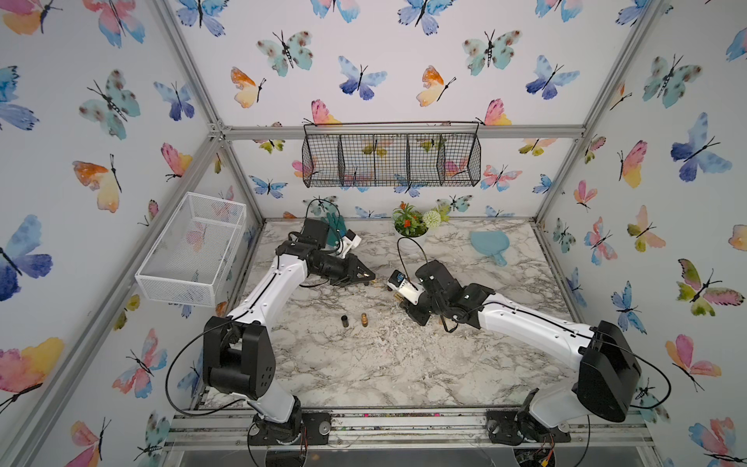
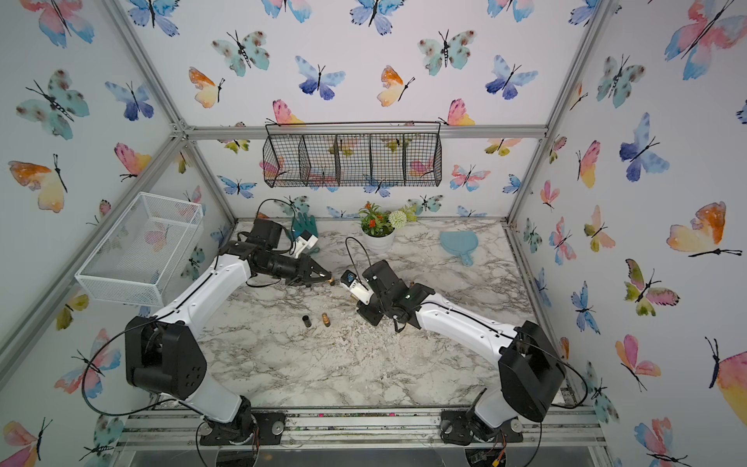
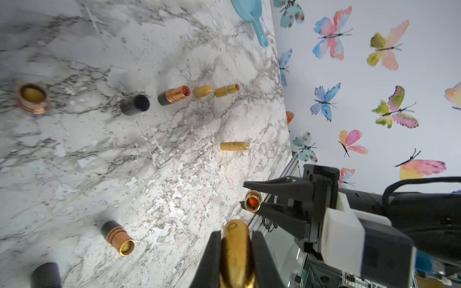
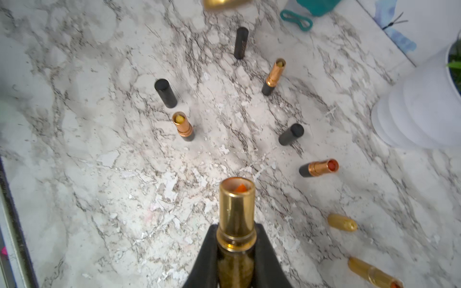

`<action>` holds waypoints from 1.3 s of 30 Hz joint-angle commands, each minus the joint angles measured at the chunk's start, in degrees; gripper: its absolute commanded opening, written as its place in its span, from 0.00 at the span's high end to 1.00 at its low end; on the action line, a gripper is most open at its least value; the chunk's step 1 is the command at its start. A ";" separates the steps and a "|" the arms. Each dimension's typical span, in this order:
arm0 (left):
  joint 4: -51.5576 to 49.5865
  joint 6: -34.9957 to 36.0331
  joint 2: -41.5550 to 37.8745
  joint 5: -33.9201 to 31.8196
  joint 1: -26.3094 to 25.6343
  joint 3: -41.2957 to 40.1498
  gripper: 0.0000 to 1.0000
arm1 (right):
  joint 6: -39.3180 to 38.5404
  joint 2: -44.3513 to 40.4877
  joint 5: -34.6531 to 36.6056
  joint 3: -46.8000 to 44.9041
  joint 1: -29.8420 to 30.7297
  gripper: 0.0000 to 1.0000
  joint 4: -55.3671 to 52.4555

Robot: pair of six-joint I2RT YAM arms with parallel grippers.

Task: Open the lipstick cap
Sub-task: Open the cover of the lipstick, then place the cover at the center of the board.

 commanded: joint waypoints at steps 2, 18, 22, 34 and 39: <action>0.85 -0.55 0.05 -2.02 -0.55 0.45 1.00 | 1.32 -2.06 3.17 -0.46 0.04 0.98 -2.58; 6.04 -6.23 11.17 -49.94 -26.45 -5.00 0.94 | 2.55 -14.67 6.74 -1.57 -0.01 0.98 1.39; 8.02 -6.56 13.36 -51.82 -28.86 -6.39 0.93 | 2.96 -14.40 6.84 -2.21 -0.03 0.98 0.87; 8.77 -6.38 17.23 -54.44 -31.05 -7.77 0.87 | 2.90 -12.50 6.59 -2.52 0.02 0.98 2.16; 8.23 -6.20 17.73 -54.90 -31.67 -7.46 0.76 | 2.99 -12.31 6.75 -3.42 -0.03 0.98 3.02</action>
